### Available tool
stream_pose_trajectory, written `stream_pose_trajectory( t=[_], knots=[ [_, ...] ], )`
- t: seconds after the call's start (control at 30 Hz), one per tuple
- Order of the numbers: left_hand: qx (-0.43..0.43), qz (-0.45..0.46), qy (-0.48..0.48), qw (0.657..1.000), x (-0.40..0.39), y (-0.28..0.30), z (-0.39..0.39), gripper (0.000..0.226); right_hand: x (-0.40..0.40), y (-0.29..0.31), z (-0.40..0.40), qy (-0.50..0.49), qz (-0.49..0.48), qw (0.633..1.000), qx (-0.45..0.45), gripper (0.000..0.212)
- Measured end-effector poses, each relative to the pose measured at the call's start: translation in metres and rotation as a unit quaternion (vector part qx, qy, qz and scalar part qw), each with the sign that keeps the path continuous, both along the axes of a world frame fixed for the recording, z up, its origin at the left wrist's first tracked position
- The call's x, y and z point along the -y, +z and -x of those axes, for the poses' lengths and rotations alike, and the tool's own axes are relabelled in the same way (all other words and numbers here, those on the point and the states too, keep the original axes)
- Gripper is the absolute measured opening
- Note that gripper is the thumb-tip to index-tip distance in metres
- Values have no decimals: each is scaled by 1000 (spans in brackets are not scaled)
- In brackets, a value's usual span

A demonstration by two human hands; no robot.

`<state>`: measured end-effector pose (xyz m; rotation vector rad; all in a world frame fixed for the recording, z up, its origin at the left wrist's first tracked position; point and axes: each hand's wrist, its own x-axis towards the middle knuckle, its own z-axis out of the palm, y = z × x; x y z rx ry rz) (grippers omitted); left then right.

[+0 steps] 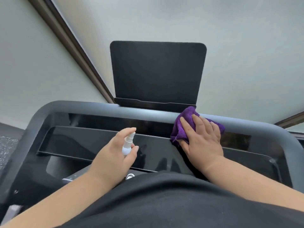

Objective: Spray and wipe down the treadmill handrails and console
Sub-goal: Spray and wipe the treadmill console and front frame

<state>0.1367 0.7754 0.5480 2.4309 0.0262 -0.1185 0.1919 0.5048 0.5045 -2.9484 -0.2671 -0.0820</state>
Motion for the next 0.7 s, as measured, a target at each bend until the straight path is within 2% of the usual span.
stream_pose_trajectory(
  t=[0.2, 0.4, 0.53, 0.7],
  knots=[
    [4, 10, 5, 1000, -38, 0, 14, 59, -72, -7, -10, 133, 41, 990, -14, 64],
    [7, 11, 0, 1000, -75, -3, 14, 62, -191, 1, -53, 218, 77, 973, -24, 69],
    [-4, 25, -11, 1000, -102, -1, 9, 59, -229, 12, -60, 211, 108, 971, -35, 71],
    [22, 53, -34, 998, -142, -3, -1, 58, -203, 5, -45, 172, 78, 982, 4, 69]
  ],
)
